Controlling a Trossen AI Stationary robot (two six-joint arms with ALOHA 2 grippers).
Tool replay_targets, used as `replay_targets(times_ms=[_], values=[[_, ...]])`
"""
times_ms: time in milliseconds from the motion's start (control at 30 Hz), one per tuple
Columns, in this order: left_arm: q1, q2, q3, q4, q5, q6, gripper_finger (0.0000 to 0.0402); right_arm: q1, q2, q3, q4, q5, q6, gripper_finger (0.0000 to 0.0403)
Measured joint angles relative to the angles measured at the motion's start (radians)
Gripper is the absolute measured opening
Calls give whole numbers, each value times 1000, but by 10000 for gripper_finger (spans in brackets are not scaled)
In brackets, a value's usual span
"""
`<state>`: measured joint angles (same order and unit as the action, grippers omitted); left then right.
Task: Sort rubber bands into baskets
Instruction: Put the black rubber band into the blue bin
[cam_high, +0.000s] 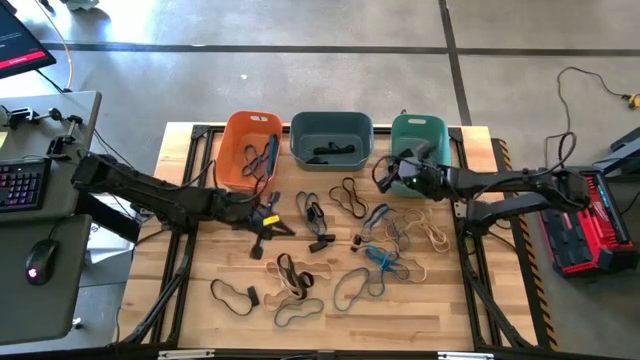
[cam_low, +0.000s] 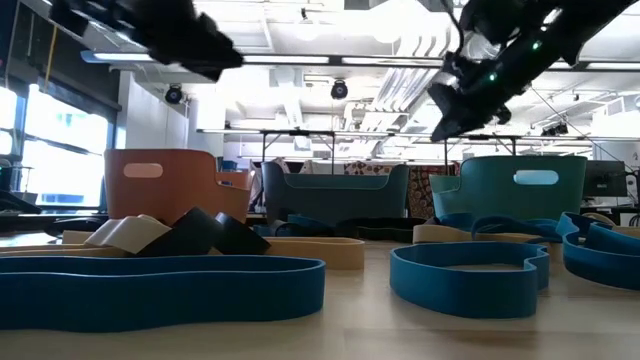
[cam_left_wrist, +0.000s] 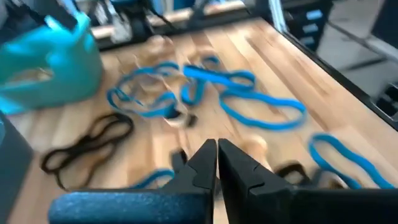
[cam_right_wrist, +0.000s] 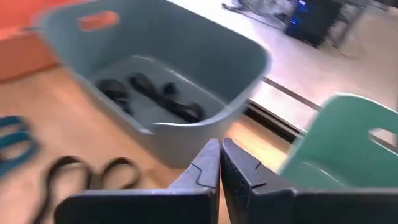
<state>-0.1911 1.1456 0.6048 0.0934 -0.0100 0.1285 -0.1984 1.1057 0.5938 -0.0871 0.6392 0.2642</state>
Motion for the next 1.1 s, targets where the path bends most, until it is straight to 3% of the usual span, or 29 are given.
replay_targets(times_ms=[433, 667, 1100], values=[[-129, 7, 0, -236, -21, -109, 48, 278, 14, 0, 56, 0, 8, 0], [-204, 20, 0, -294, -21, -180, 82, 410, 111, 0, 164, 15, -32, 0], [-400, 24, 0, -394, 1, -359, 113, 476, 268, 0, 283, 23, -1, 0]])
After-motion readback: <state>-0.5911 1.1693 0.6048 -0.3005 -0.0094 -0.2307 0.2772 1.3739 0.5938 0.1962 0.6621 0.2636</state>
